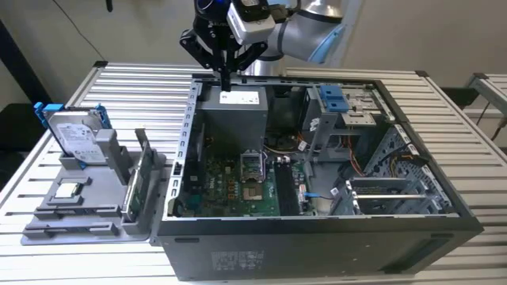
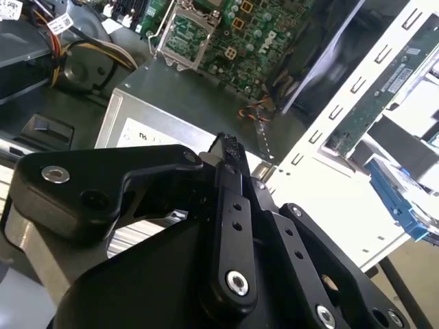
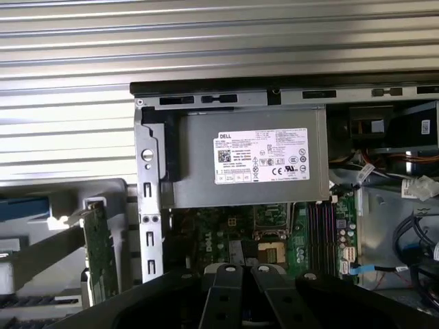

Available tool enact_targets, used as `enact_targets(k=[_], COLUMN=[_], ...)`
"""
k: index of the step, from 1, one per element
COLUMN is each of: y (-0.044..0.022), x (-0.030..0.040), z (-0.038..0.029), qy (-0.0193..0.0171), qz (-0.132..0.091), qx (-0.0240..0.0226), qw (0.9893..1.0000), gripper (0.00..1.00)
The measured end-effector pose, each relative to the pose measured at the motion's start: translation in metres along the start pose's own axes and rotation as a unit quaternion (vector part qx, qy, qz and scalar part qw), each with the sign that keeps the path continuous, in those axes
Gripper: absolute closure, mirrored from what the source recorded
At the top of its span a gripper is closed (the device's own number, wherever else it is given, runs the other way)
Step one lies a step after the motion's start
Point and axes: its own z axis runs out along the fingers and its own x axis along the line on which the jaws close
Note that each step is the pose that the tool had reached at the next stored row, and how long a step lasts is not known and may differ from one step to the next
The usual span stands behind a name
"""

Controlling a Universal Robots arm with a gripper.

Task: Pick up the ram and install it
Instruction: 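Reach for the ram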

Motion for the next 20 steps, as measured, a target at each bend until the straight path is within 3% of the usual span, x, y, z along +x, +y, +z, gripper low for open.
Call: enact_targets(k=[11,20], y=[-0.0004,-0.0011], x=[0.0046,0.0149], z=[-0.0001,-0.0003], qy=[0.0,0.0], qz=[0.0,0.0], qx=[0.0,0.0], qw=[1.0,1.0], gripper=[0.89,0.89])
